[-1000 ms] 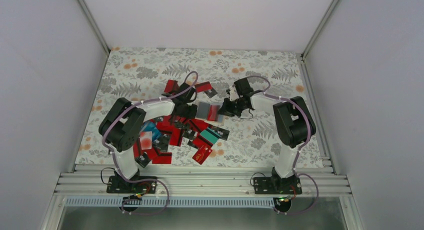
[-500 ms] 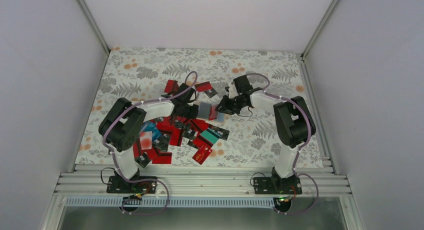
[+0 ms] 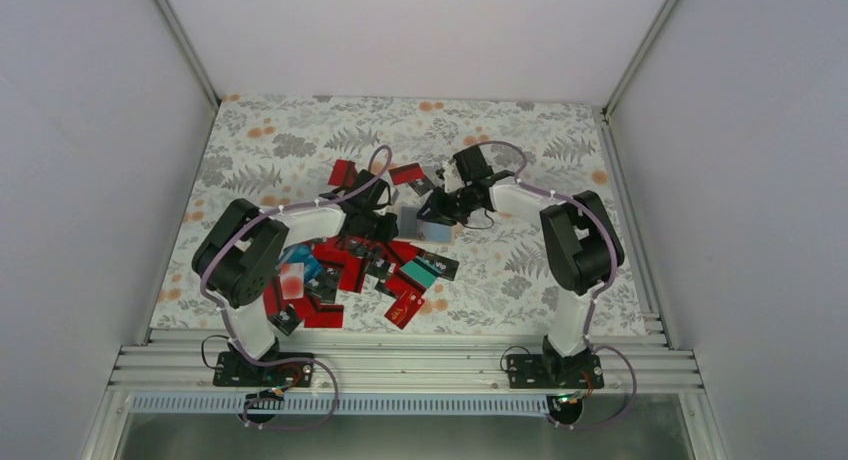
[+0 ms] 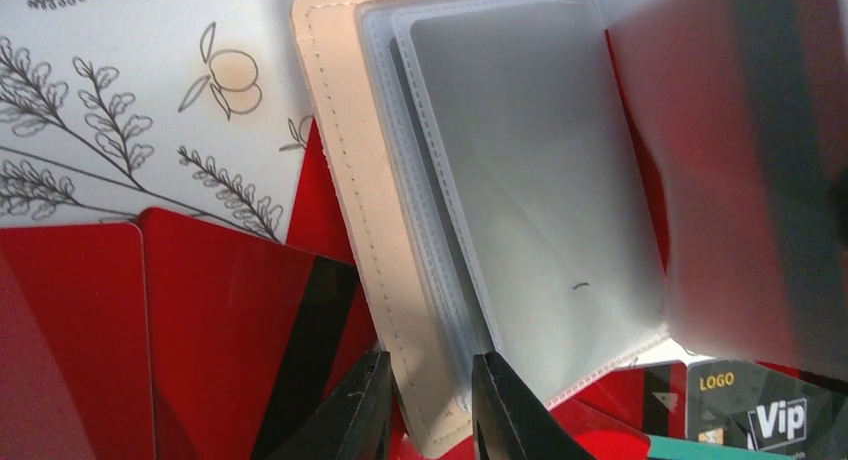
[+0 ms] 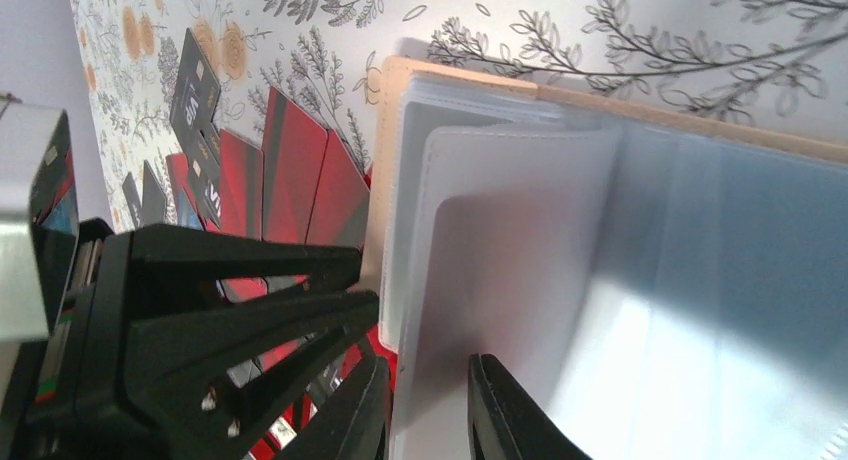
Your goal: Put the credit cards into the card holder
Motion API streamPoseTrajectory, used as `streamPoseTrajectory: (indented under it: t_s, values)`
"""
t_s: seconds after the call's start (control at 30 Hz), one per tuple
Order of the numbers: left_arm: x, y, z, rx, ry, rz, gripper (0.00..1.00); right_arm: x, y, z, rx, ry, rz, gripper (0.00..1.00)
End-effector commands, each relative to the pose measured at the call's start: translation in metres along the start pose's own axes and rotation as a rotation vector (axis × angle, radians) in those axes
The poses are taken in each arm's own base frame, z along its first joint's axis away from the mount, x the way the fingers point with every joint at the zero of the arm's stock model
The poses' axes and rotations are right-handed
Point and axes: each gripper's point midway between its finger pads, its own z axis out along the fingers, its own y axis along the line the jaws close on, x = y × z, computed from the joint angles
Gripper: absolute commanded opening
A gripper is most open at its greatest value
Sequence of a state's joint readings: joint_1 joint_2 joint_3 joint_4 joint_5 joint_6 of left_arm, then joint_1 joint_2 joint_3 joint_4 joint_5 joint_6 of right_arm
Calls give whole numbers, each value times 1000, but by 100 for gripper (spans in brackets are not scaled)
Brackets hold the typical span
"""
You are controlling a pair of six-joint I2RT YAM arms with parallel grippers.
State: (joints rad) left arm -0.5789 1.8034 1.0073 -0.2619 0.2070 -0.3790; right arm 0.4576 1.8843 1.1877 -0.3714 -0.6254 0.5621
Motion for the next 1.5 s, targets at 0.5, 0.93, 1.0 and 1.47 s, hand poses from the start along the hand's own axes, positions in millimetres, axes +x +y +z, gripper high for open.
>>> streamPoseTrajectory:
  t_s: [0.5, 0.93, 1.0, 1.47]
  values:
    - [-6, -3, -39, -8, -96, -2, 24, -2, 39, 36, -74, 80, -75, 30]
    - [-20, -23, -69, 60, -173, 38, 24, -4, 29, 56, -89, 110, -61, 34]
    - [-19, -24, -68, 68, -170, 47, 24, -3, 26, 62, -92, 118, -53, 33]
    - [-13, -35, -60, 107, -171, 65, 24, -10, 36, 58, -99, 117, -89, 34]
